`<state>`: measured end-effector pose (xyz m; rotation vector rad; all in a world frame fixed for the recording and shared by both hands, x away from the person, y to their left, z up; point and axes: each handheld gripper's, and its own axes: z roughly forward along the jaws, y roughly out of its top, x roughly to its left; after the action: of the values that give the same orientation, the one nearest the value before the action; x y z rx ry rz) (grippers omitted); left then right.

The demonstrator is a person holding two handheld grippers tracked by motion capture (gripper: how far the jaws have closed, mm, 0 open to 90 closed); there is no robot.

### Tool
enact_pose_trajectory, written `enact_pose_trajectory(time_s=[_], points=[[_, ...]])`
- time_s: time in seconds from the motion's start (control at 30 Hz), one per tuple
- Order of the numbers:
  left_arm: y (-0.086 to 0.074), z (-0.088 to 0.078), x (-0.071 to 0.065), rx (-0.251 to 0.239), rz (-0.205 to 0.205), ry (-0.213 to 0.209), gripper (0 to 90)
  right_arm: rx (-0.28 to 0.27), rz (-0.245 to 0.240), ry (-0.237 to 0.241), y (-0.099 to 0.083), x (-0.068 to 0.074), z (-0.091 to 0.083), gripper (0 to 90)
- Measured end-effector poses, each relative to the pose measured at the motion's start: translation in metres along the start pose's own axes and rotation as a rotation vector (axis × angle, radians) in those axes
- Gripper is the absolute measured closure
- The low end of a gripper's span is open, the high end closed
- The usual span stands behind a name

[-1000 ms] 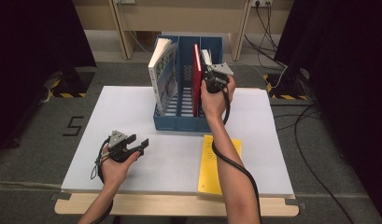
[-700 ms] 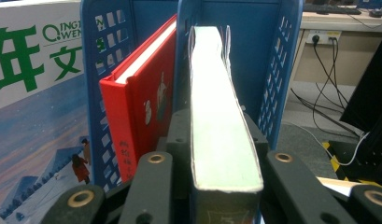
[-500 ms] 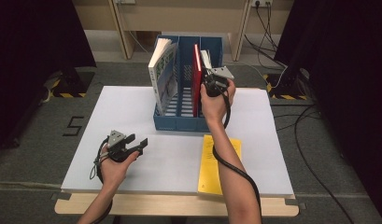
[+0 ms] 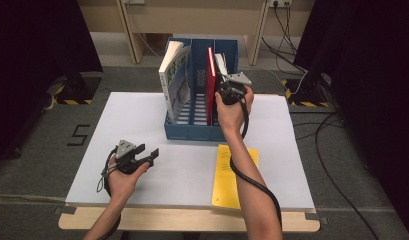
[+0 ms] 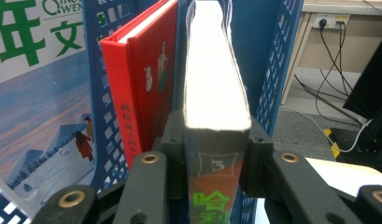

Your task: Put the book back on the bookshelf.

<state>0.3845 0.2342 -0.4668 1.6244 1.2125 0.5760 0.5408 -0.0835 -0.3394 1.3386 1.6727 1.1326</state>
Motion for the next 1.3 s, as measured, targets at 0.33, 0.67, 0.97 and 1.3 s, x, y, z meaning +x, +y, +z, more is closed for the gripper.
enact_pose_trajectory(time_s=[0.33,0.67,0.97,1.3], points=[[0.0,0.0,0.001,0.001,0.002,0.003,37.3,0.041,0.025,-0.006,0.009,0.0,0.009,68.0],[0.001,0.0,0.001,0.0,0.001,0.001,37.3,0.073,0.029,-0.01,0.013,0.002,0.015,71.5],[0.0,0.0,0.001,0.001,-0.001,-0.001,37.3,0.12,0.017,-0.016,0.019,0.001,0.016,74.8],[0.0,0.001,0.001,0.001,-0.001,0.001,37.3,0.074,0.012,-0.005,0.015,-0.002,0.015,75.4]])
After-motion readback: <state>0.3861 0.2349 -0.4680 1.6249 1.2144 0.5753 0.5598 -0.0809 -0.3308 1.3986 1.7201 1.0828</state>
